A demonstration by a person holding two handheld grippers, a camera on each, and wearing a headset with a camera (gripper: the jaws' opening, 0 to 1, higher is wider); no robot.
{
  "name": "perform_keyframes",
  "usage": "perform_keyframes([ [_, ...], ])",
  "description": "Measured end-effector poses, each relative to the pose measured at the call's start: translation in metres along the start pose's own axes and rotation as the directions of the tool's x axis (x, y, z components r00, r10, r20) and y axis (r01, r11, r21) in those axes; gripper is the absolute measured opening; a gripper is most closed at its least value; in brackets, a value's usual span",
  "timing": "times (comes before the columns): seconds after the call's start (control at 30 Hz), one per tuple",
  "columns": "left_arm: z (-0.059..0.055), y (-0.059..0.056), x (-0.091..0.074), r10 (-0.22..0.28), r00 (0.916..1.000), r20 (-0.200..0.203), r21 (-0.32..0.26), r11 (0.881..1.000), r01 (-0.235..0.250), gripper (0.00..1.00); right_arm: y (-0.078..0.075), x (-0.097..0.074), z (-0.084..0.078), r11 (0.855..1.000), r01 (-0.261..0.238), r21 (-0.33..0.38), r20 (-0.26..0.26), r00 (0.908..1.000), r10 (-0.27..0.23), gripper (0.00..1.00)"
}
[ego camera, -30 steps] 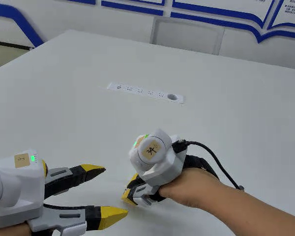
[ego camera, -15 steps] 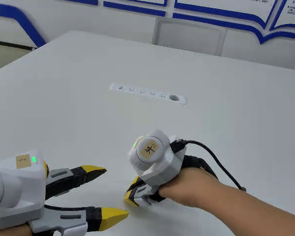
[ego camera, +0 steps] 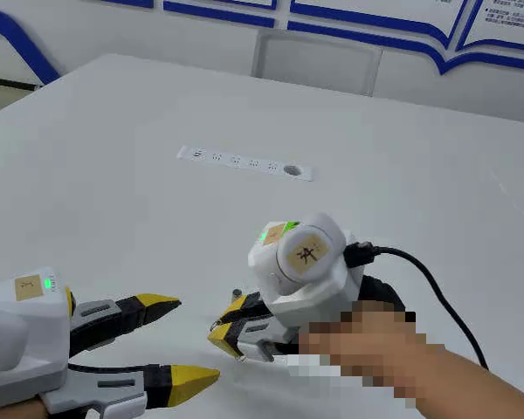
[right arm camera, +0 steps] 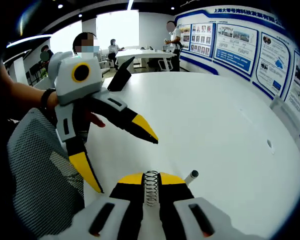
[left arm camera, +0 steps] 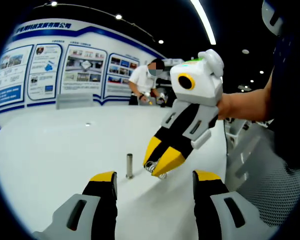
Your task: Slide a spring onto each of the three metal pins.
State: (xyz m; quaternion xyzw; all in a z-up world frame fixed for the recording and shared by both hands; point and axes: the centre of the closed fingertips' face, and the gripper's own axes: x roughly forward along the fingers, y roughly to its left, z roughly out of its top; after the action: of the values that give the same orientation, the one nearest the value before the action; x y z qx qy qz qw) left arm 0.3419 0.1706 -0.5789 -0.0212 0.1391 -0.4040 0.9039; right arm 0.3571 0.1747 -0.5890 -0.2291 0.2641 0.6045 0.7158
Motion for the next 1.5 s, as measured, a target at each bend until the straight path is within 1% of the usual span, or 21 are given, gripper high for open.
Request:
perform_keyframes([
  [0.03, 0.001, 0.000, 0.000, -0.001, 1.0000, 0.002, 0.001, 1.000, 0.001, 0.62, 0.002, -0.003, 0.003, 1.000, -0.003, 0.010, 0.014, 0.9999, 0.003, 0.11],
  [0.13, 0.005, -0.001, 0.001, -0.005, 0.9999, 0.013, -0.002, 1.000, 0.006, 0.60, 0.007, -0.011, 0.019, 0.999, -0.012, 0.033, 0.079, 0.9968, 0.009, 0.11],
  [0.23, 0.008, -0.002, 0.002, -0.010, 0.9998, 0.018, -0.009, 1.000, 0.010, 0.57, 0.011, -0.016, 0.029, 0.999, -0.017, 0.044, 0.118, 0.9929, 0.012, 0.11],
  [0.4, 0.010, -0.005, 0.003, -0.027, 0.9995, 0.016, -0.014, 1.000, 0.027, 0.51, 0.017, -0.019, 0.038, 0.998, -0.033, 0.053, 0.162, 0.9866, 0.024, 0.11],
  [0.57, 0.014, -0.009, 0.006, -0.046, 0.9986, 0.026, -0.033, 0.998, 0.046, 0.43, 0.024, -0.018, 0.045, 0.997, -0.053, 0.060, 0.196, 0.9797, 0.040, 0.11],
  [0.63, 0.013, -0.011, 0.007, -0.052, 0.9984, 0.022, -0.035, 0.998, 0.053, 0.39, 0.025, -0.018, 0.045, 0.997, -0.055, 0.057, 0.198, 0.9792, 0.043, 0.11],
  [0.77, 0.012, -0.014, 0.008, -0.069, 0.9975, 0.017, -0.037, 0.997, 0.070, 0.27, 0.026, -0.018, 0.044, 0.997, -0.058, 0.054, 0.198, 0.9790, 0.046, 0.11],
  [0.87, 0.010, -0.015, 0.009, -0.077, 0.9969, 0.012, -0.030, 0.997, 0.078, 0.18, 0.025, -0.018, 0.042, 0.997, -0.057, 0.055, 0.195, 0.9797, 0.046, 0.11],
  [0.97, 0.008, -0.017, 0.010, -0.089, 0.9960, -0.001, -0.021, 0.996, 0.089, 0.13, 0.023, -0.019, 0.040, 0.997, -0.052, 0.054, 0.192, 0.9806, 0.041, 0.11],
  [1.1, 0.007, -0.016, 0.010, -0.084, 0.9964, -0.007, -0.010, 0.996, 0.084, 0.12, 0.022, -0.020, 0.039, 0.998, -0.048, 0.051, 0.185, 0.9819, 0.038, 0.11],
  [1.37, 0.006, -0.009, 0.008, -0.062, 0.9979, -0.016, 0.017, 0.998, 0.063, 0.11, 0.018, -0.024, 0.036, 0.999, -0.034, 0.042, 0.176, 0.9841, 0.026, 0.11],
  [1.5, 0.007, -0.007, 0.006, -0.055, 0.9984, -0.012, 0.019, 0.998, 0.055, 0.12, 0.018, -0.025, 0.035, 0.999, -0.026, 0.033, 0.170, 0.9852, 0.020, 0.11],
])
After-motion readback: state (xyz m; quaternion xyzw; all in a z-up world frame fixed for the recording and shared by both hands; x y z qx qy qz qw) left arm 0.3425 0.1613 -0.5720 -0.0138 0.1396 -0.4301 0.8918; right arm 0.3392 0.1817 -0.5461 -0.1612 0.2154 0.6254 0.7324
